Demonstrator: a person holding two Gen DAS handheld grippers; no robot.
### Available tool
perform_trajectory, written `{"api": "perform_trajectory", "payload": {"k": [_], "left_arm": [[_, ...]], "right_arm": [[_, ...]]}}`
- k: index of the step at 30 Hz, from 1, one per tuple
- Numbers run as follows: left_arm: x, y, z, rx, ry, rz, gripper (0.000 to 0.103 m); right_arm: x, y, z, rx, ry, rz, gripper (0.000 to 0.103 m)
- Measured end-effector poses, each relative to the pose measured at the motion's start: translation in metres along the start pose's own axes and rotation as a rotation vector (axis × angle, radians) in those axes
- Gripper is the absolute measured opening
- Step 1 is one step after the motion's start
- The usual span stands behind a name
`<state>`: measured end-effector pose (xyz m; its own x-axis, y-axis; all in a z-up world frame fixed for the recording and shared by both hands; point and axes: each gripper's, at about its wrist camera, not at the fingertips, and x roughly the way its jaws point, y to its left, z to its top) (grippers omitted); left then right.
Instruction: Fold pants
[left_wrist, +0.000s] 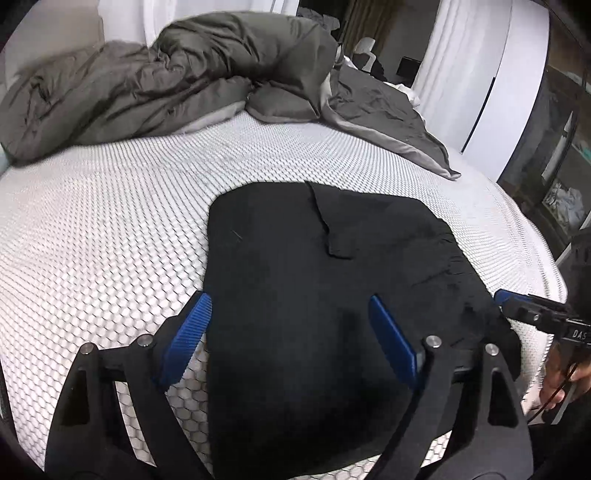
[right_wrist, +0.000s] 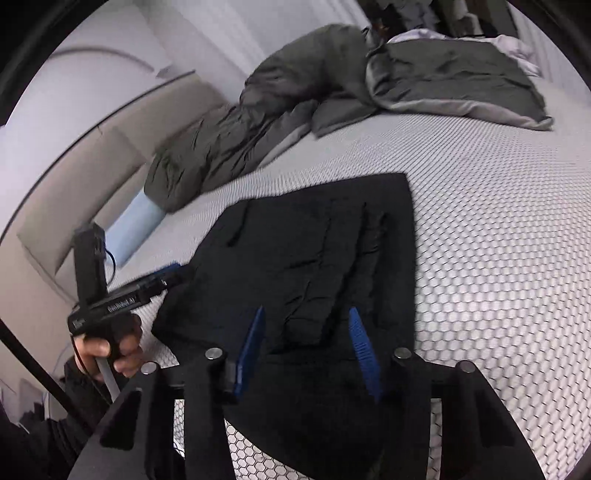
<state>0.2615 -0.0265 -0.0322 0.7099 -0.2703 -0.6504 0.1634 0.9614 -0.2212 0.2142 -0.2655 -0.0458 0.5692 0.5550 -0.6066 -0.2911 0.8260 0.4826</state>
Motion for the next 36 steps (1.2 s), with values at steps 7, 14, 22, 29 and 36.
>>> {"api": "perform_trajectory", "payload": {"k": [7, 14, 22, 29, 36], "left_arm": [[-0.008, -0.013, 0.001, 0.055, -0.017, 0.014, 0.085], [-0.021, -0.014, -0.004, 0.074, -0.007, 0.048, 0.085], [-0.012, -0.014, -0.008, 0.1, 0.027, 0.073, 0.085], [-0.013, -0.01, -0.009, 0.096, 0.028, 0.078, 0.085], [-0.014, -0.01, -0.009, 0.087, 0.028, 0.075, 0.085]], "right_arm": [[0.036, -0.001, 0.003, -0.005, 0.082, -0.115, 0.01], [0.019, 0.003, 0.002, -0.069, 0.024, -0.231, 0.008], [0.003, -0.019, 0.002, 0.053, -0.003, -0.148, 0.051], [0.003, -0.036, 0.012, 0.146, -0.003, -0.041, 0.051], [-0.001, -0.031, 0.011, 0.136, -0.01, -0.015, 0.054]]}}
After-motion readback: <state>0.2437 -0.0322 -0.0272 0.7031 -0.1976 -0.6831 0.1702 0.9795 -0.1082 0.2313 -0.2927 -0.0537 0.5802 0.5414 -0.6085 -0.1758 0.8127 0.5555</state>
